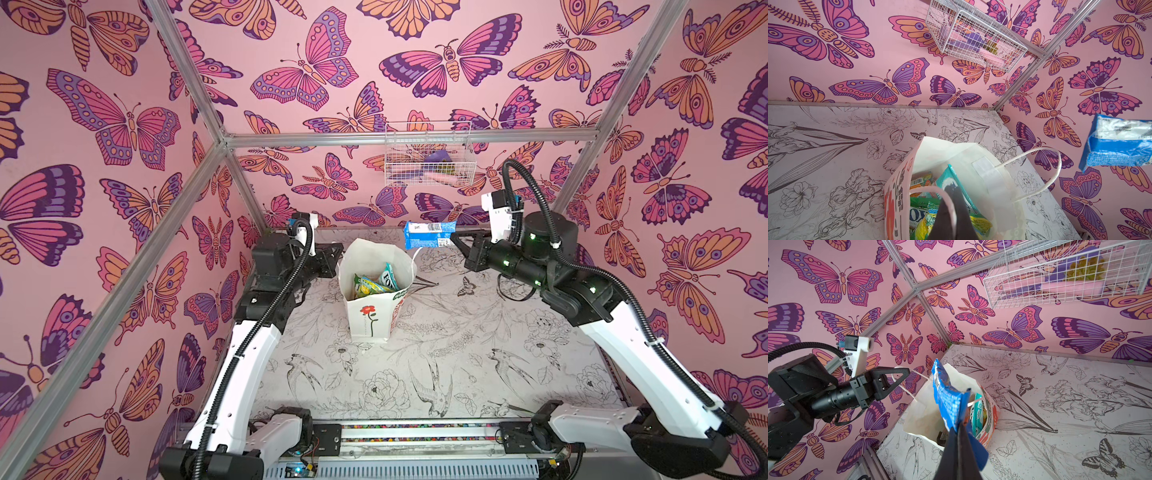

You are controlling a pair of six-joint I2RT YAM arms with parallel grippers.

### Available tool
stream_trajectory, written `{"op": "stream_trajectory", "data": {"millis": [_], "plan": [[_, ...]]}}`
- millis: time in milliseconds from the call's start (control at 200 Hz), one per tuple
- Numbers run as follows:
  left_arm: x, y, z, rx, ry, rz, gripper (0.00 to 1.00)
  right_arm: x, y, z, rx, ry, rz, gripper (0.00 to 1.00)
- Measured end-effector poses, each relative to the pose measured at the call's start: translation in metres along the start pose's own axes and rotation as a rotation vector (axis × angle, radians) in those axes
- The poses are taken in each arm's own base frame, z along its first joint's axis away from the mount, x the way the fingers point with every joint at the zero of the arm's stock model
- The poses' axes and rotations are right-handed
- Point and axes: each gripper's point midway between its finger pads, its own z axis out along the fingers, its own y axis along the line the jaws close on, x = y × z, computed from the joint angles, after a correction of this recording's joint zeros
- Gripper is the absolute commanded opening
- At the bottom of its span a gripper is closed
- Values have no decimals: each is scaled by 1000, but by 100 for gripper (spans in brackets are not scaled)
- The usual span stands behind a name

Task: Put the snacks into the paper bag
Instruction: 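Carry the blue pack over the bag opening with the right gripper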

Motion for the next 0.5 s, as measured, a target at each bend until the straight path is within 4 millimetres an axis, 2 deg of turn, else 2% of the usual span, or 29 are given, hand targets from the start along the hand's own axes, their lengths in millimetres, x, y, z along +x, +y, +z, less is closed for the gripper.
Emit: {"op": "stream_trajectory", "data": {"millis": [501], "plan": [[-1,0,0,2,-3,-1,0,12,26,22,23,45,-141,0]]}}
